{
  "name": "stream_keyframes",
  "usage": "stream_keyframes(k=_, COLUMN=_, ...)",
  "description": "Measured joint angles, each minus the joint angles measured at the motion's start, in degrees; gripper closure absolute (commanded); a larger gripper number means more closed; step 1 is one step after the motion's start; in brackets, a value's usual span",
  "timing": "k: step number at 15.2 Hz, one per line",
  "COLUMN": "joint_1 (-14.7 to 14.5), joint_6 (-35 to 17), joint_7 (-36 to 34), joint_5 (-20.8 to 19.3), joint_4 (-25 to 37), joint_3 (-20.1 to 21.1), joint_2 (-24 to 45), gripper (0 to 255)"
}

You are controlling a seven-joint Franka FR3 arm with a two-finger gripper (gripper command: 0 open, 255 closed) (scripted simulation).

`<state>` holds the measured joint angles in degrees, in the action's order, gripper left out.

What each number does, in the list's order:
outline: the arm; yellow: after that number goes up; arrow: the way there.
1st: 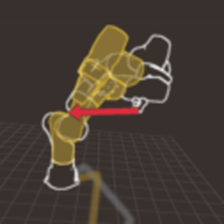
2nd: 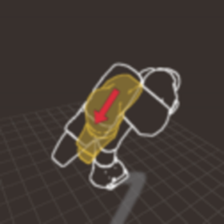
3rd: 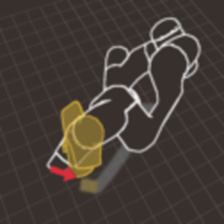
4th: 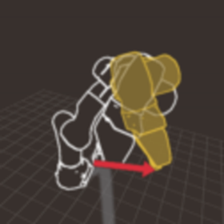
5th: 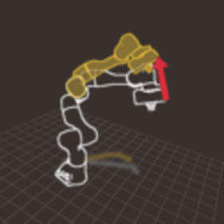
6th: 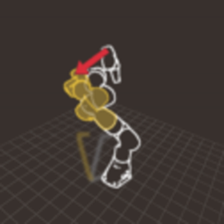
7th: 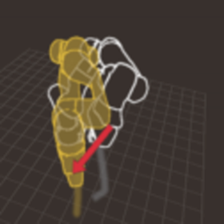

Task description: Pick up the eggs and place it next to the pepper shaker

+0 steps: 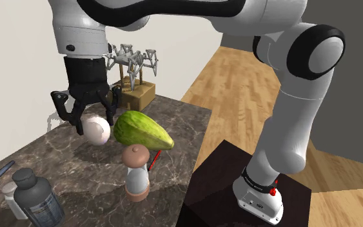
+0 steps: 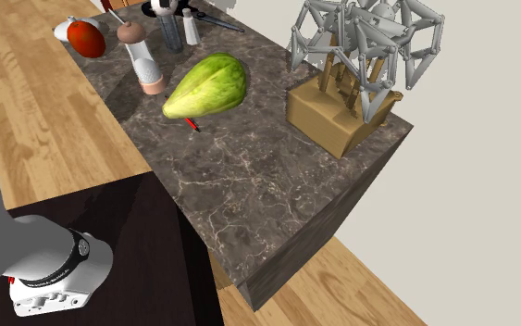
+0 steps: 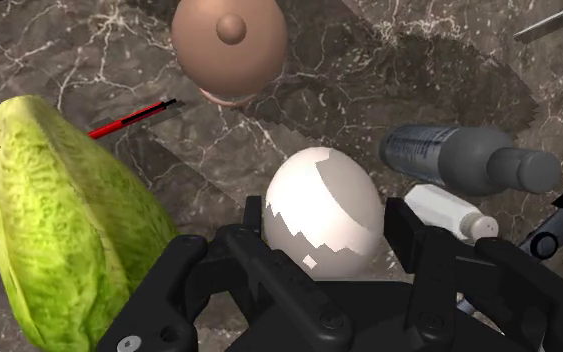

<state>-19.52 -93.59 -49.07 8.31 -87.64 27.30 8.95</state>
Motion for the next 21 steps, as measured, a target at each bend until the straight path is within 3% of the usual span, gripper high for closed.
stream_keyframes(k=3, joint_1=-3.7, joint_6=1.7, joint_7=-4.7, joint_5=-3.4, joint_4=8.8, joint_3=1.3, joint_2=7.1, gripper=255)
stream_keyframes(k=5, joint_1=-4.8, joint_6=0.9, joint_7=-6.0, joint_5=-4.1, joint_4=9.7, joint_3=1.5, joint_2=8.6, gripper=255)
stream_keyframes(k=21, joint_1=-4.3, joint_6=-11.1, joint_7=-4.3, joint_5=-3.9, joint_4=-2.6, joint_3=1.2, joint_2=8.5, gripper=255)
